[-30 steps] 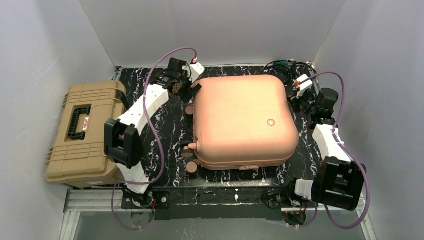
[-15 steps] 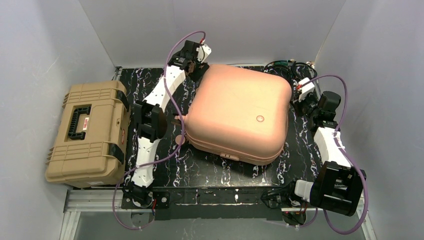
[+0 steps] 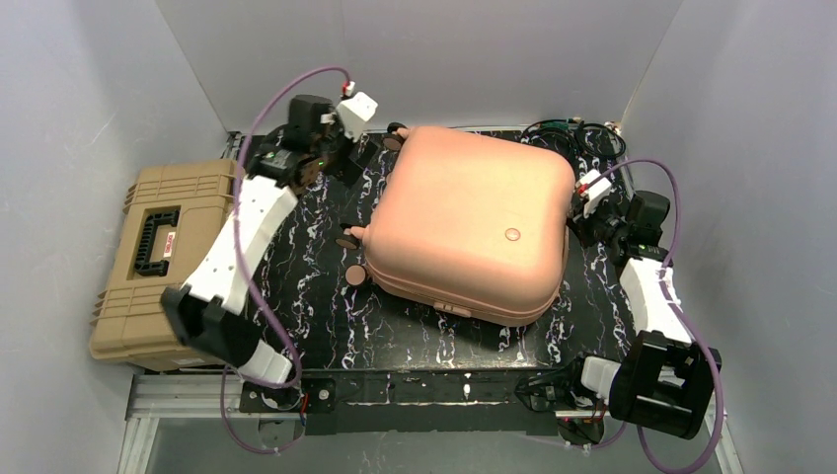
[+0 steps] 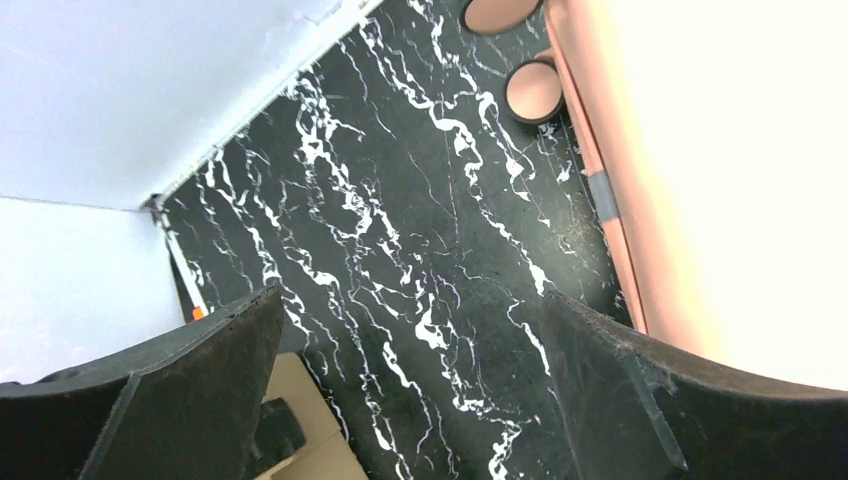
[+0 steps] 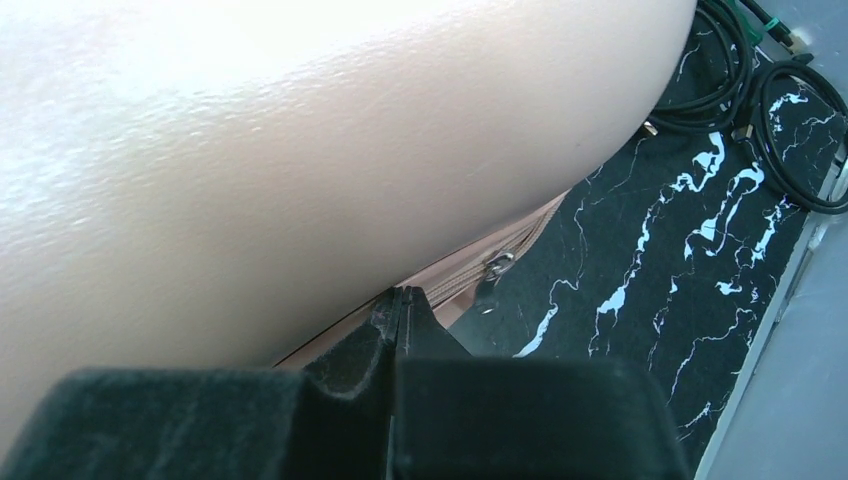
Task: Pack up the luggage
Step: Zip the luggage at the center of the board.
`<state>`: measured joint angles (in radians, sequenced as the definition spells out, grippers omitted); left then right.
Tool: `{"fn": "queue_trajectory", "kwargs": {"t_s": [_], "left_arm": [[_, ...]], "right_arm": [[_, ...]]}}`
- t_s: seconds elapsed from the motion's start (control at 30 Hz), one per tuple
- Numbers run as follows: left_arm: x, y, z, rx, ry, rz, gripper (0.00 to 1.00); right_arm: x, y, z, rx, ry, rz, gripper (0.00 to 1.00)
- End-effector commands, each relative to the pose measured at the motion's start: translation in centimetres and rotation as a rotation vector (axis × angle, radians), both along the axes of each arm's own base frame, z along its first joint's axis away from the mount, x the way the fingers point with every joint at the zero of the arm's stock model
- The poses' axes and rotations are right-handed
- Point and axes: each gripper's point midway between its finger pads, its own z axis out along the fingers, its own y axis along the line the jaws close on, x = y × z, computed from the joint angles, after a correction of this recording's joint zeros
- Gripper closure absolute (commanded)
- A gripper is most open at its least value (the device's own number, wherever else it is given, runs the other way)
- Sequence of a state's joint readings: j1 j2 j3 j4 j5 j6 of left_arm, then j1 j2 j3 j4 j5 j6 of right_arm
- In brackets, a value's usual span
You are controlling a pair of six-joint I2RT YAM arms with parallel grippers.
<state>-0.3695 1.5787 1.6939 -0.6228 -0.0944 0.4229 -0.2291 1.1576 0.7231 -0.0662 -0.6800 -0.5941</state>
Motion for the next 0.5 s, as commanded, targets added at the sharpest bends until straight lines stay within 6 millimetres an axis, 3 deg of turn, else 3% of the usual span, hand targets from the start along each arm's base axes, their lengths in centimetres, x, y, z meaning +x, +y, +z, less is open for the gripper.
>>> {"fn": "queue_trajectory", "kwargs": {"t_s": [0.0, 0.13, 0.27, 0.4, 0.47], "left_arm": [[-4.5, 0.1, 1.4, -0.064, 0.022, -0.103, 0.02], [-7.2, -0.2, 0.5, -0.064, 0.074, -0.186, 0.02], [-8.0, -0.5, -1.2, -0.070, 0.118, -0.212, 0.02], [-8.3, -2.3, -0.9, -0.137, 0.139, -0.275, 0.02], [-8.4, -3.8, 0.1, -0.176, 0.131, -0.326, 0.02]], "right_arm": [[-4.1, 7.1, 1.5, 0.123, -0.005, 0.328, 0.99], [-6.7, 10.1, 1.1, 0.132, 0.035, 0.467, 0.99], [-8.3, 12.8, 0.9, 0.117, 0.050, 0.564, 0.99], [-8.7, 13.6, 1.5, 0.123, 0.048, 0.594, 0.97], [-7.8, 12.9, 2.3, 0.094, 0.033, 0.550, 0.97]]}}
